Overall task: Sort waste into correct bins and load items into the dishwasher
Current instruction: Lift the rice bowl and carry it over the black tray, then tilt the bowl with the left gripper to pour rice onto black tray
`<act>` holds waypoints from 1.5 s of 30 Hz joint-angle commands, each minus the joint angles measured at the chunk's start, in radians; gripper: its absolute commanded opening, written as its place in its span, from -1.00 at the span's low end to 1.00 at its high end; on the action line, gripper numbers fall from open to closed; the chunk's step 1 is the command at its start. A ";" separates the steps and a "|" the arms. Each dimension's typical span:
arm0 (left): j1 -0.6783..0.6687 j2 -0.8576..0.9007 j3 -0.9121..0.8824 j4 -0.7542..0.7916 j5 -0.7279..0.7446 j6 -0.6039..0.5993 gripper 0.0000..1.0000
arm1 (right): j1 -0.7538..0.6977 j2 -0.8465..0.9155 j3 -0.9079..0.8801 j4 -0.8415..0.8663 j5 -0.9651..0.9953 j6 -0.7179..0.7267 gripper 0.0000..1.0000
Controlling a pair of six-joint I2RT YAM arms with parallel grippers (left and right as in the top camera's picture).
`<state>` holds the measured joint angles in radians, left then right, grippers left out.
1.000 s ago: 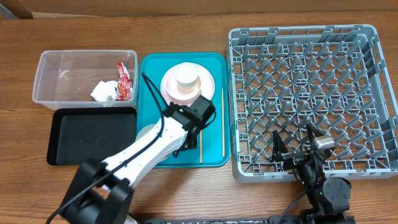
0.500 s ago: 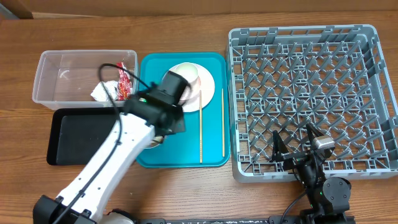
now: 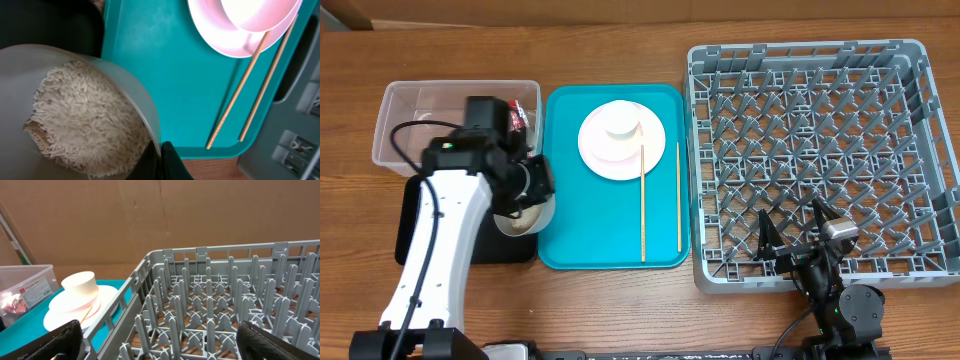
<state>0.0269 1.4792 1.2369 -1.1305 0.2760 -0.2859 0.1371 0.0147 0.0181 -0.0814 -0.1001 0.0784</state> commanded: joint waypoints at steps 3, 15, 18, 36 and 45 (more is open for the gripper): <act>0.129 -0.024 0.012 0.002 0.208 0.143 -0.91 | -0.004 -0.008 -0.010 0.005 0.002 0.000 1.00; 0.462 -0.024 -0.097 0.037 0.608 0.345 -0.91 | -0.004 -0.008 -0.010 0.005 0.002 0.000 1.00; 0.534 -0.024 -0.145 0.084 0.667 0.356 -0.92 | -0.004 -0.008 -0.010 0.005 0.002 0.000 1.00; 0.776 0.051 -0.254 0.246 0.992 0.421 -0.91 | -0.004 -0.008 -0.010 0.005 0.002 0.000 1.00; 0.794 0.117 -0.254 0.257 1.052 0.421 -0.92 | -0.004 -0.008 -0.010 0.005 0.002 0.000 1.00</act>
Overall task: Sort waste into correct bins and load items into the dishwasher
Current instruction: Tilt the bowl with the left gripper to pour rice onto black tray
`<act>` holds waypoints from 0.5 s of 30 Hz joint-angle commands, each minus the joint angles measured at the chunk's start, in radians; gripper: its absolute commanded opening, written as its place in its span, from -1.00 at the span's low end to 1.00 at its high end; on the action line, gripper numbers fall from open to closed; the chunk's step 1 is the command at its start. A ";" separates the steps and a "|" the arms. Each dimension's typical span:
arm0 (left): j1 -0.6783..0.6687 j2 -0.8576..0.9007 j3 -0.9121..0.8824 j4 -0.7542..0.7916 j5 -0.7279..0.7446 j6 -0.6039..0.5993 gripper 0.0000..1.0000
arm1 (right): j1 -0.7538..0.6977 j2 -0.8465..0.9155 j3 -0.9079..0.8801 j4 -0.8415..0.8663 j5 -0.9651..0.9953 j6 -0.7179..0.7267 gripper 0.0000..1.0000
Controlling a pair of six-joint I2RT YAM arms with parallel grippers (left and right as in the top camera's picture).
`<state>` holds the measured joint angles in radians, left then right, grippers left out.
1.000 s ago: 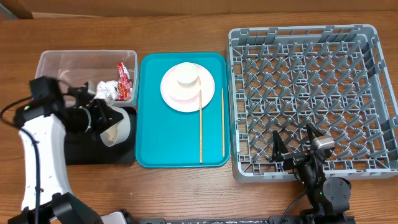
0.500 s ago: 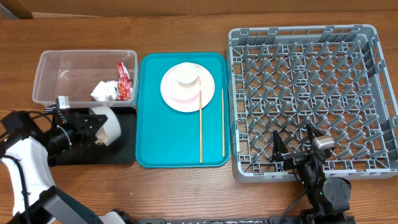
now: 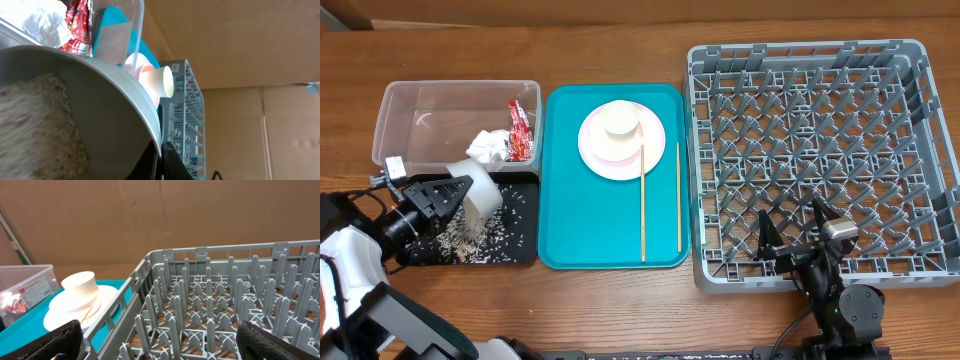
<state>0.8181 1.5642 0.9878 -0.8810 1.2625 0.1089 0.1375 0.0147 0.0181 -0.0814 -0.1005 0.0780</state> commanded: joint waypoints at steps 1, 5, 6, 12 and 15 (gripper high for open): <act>0.003 0.042 -0.005 0.008 0.066 0.026 -0.92 | -0.004 -0.008 -0.010 0.005 0.002 0.000 1.00; 0.003 0.090 -0.005 0.000 0.125 0.026 -0.92 | -0.004 -0.008 -0.010 0.005 0.002 0.000 1.00; 0.003 0.104 -0.005 -0.006 0.149 0.026 -0.92 | -0.004 -0.008 -0.010 0.005 0.002 0.000 1.00; 0.003 0.141 -0.005 -0.035 0.251 0.025 -0.92 | -0.004 -0.008 -0.010 0.005 0.002 0.000 1.00; 0.003 0.142 -0.005 -0.037 0.262 0.009 -0.92 | -0.004 -0.008 -0.010 0.005 0.002 0.000 1.00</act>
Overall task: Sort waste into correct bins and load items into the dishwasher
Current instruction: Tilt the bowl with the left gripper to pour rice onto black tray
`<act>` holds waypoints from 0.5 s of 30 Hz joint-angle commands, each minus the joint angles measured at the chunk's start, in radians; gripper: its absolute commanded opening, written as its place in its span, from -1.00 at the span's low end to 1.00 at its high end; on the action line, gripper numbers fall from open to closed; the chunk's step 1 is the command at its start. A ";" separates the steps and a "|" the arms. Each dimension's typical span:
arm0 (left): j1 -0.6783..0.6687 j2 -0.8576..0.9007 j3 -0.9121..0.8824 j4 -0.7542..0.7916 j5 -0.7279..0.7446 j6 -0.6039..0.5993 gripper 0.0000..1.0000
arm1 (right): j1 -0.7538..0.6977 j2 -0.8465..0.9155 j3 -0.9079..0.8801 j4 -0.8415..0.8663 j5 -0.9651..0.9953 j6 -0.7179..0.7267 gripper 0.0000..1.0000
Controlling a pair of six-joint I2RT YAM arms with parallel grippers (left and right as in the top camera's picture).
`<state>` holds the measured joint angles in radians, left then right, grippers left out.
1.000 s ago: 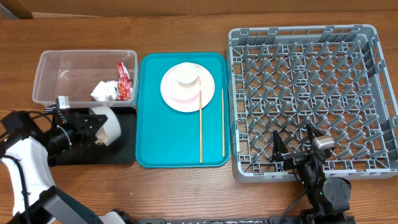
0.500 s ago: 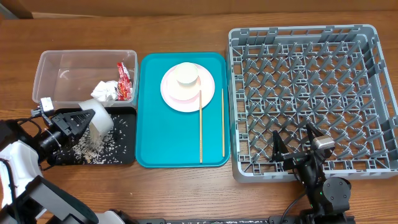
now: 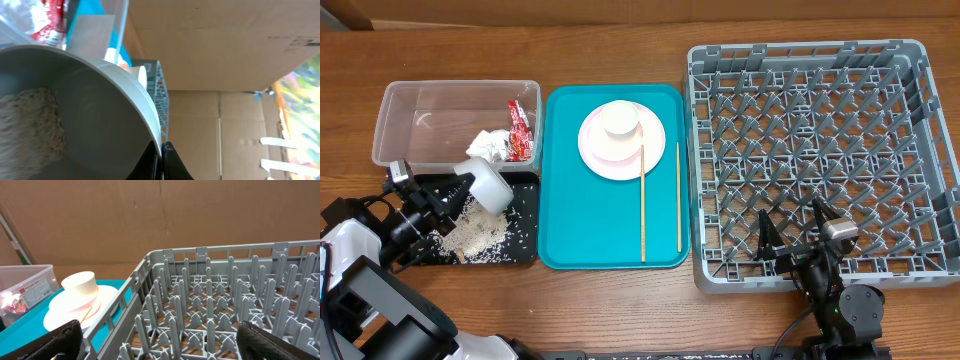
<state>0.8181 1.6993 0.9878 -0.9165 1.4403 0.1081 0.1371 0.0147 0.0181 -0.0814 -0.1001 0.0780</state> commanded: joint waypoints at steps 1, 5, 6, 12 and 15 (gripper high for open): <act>0.003 0.007 -0.005 -0.002 0.088 -0.003 -0.92 | -0.004 -0.008 -0.010 0.005 0.002 0.000 1.00; 0.003 0.007 -0.005 -0.003 0.140 -0.011 -0.92 | -0.004 -0.008 -0.010 0.005 0.002 0.000 0.99; 0.003 0.007 -0.005 -0.003 0.142 -0.020 -0.92 | -0.004 -0.008 -0.010 0.005 0.002 0.000 0.99; 0.006 0.007 -0.005 -0.019 0.142 -0.035 -0.92 | -0.004 -0.008 -0.010 0.005 0.002 0.000 1.00; 0.007 0.007 -0.005 -0.059 0.142 -0.034 -0.92 | -0.004 -0.008 -0.010 0.005 0.002 0.000 1.00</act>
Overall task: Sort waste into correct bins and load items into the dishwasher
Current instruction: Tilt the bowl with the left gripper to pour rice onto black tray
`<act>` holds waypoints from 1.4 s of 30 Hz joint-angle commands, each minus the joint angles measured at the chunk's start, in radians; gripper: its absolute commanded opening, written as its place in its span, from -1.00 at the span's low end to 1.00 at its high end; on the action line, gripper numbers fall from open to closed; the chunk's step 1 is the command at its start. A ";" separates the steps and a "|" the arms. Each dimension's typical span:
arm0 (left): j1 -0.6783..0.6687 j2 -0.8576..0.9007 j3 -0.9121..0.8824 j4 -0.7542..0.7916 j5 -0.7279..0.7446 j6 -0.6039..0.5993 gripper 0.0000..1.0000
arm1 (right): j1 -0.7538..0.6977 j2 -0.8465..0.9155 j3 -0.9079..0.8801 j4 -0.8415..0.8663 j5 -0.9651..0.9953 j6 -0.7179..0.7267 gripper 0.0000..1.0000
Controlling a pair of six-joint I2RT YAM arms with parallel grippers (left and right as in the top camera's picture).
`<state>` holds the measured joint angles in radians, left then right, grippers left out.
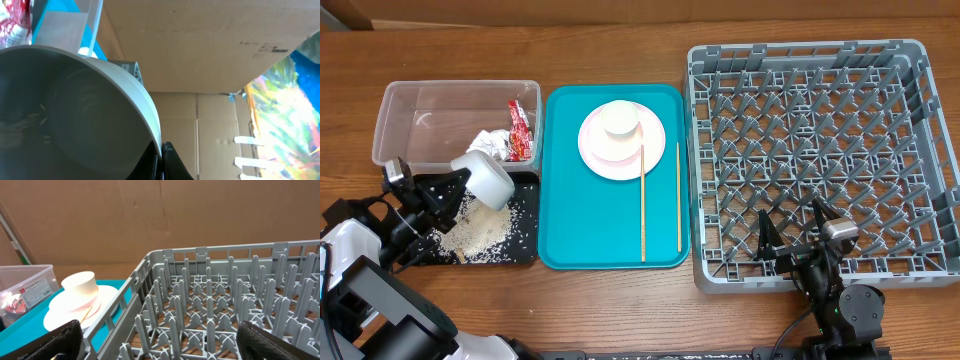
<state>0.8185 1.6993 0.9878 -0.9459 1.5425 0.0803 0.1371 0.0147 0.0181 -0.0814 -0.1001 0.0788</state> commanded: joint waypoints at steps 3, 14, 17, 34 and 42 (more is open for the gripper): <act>0.006 0.007 -0.005 -0.046 0.039 -0.006 -0.92 | -0.004 -0.008 -0.010 0.005 0.002 -0.001 1.00; 0.006 0.007 -0.005 -0.076 0.036 -0.001 -0.92 | -0.004 -0.008 -0.010 0.005 0.002 -0.001 1.00; 0.006 0.007 -0.005 -0.073 0.036 -0.002 -0.92 | -0.004 -0.008 -0.010 0.005 0.002 -0.001 1.00; 0.021 0.007 -0.005 -0.170 -0.032 0.039 -0.92 | -0.004 -0.008 -0.010 0.005 0.002 -0.001 1.00; 0.019 0.006 -0.003 -0.448 -0.157 0.337 -0.92 | -0.004 -0.008 -0.010 0.005 0.002 0.000 1.00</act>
<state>0.8337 1.7004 0.9840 -1.3411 1.4151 0.2447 0.1371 0.0147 0.0181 -0.0814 -0.1001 0.0780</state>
